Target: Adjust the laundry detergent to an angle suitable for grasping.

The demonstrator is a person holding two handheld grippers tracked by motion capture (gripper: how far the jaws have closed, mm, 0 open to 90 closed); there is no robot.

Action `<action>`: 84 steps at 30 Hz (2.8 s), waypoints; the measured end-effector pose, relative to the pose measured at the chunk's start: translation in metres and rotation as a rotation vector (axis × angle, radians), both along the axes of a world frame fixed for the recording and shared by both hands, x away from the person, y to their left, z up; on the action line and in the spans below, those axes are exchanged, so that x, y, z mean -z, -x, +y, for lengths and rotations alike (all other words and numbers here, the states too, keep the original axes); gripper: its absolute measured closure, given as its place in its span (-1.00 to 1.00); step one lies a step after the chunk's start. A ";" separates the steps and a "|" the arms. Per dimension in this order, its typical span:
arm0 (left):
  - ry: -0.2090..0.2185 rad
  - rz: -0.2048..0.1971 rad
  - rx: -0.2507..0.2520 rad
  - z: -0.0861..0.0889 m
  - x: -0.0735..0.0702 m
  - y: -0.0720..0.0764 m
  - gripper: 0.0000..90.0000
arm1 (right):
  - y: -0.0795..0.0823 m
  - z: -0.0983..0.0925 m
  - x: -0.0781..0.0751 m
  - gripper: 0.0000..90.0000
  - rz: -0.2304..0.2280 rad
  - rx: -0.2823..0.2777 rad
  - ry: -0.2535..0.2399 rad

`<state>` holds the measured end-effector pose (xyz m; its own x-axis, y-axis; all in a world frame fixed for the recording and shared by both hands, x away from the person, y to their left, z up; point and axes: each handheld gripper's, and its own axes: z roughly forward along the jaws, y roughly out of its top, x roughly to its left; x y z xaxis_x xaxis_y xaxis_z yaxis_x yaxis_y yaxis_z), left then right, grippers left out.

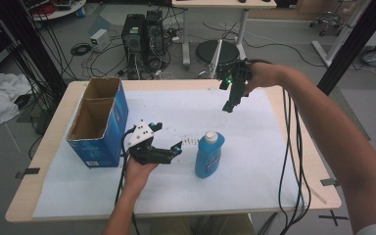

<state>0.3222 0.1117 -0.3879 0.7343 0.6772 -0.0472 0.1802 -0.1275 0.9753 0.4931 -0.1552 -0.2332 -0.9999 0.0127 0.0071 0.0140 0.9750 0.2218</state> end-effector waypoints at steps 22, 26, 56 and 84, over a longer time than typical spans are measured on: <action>0.028 -0.067 -0.091 -0.037 0.011 0.052 -0.90 | 0.004 0.002 -0.002 -0.93 -0.013 0.006 -0.003; 0.044 -0.072 -0.095 -0.047 0.011 0.059 -0.90 | 0.004 0.002 -0.002 -0.93 -0.016 0.002 -0.007; 0.074 -0.054 -0.132 -0.109 0.020 0.065 -0.90 | 0.010 0.005 -0.007 -0.93 -0.026 -0.002 -0.016; 0.075 -0.028 -0.061 -0.121 0.031 0.034 -0.90 | 0.008 0.002 -0.008 -0.93 -0.028 -0.002 -0.032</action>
<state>0.2882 -0.0094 -0.4185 0.6939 0.7157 -0.0796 0.1582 -0.0436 0.9864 0.4853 -0.1528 -0.2251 -0.9997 0.0106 -0.0209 0.0049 0.9674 0.2532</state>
